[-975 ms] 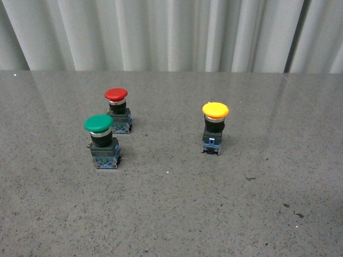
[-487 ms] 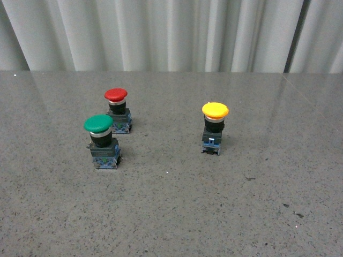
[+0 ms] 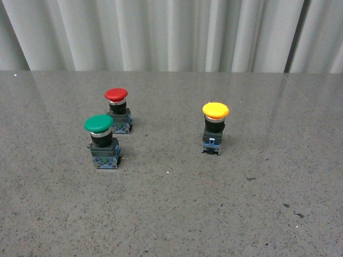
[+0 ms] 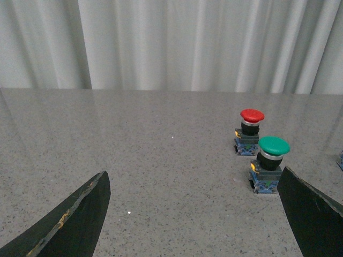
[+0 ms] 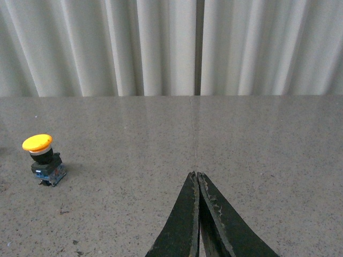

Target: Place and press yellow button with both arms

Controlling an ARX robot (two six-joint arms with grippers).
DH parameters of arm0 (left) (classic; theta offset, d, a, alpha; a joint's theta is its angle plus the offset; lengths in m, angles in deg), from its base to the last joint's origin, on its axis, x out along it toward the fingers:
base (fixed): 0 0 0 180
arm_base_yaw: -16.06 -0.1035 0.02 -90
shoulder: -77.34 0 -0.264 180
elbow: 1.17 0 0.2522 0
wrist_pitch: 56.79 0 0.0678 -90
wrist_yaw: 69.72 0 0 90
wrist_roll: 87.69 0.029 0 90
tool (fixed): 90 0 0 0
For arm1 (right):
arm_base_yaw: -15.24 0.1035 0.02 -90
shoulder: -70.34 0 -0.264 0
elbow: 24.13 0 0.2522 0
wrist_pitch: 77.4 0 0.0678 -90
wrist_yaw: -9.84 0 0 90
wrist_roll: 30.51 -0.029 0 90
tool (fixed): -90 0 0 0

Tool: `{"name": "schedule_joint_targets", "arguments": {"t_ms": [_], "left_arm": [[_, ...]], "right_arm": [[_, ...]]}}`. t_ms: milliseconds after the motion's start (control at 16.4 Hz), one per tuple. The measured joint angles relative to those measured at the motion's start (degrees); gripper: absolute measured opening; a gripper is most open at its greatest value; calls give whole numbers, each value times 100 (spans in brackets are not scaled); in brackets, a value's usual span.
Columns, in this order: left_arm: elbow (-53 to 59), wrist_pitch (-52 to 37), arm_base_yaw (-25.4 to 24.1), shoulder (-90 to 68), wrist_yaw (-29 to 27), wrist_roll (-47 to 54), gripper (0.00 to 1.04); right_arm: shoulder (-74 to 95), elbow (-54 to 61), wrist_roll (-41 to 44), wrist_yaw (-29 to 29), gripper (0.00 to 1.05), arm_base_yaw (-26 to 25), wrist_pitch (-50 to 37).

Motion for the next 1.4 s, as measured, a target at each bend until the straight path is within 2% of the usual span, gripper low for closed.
{"name": "schedule_joint_targets", "arguments": {"t_ms": [366, 548, 1097, 1158, 1280, 1341, 1401], "left_arm": [[0, 0, 0, 0, 0, 0, 98], [0, 0, 0, 0, -2, 0, 98], [0, 2, 0, 0, 0, 0, 98], [0, 2, 0, 0, 0, 0, 98], [0, 2, 0, 0, 0, 0, 98], [0, 2, 0, 0, 0, 0, 98], [0, 2, 0, 0, 0, 0, 98]], "right_arm": [[-348, 144, 0, 0, 2, 0, 173], [-1252, 323, 9, -4, 2, 0, 1108], [-1381, 319, 11, 0, 2, 0, 1021], [-1381, 321, 11, 0, 22, 0, 1019], [-1381, 319, 11, 0, 88, 0, 1019], [-1381, 319, 11, 0, 97, 0, 1019], [-1381, 321, 11, 0, 98, 0, 1019]]}}
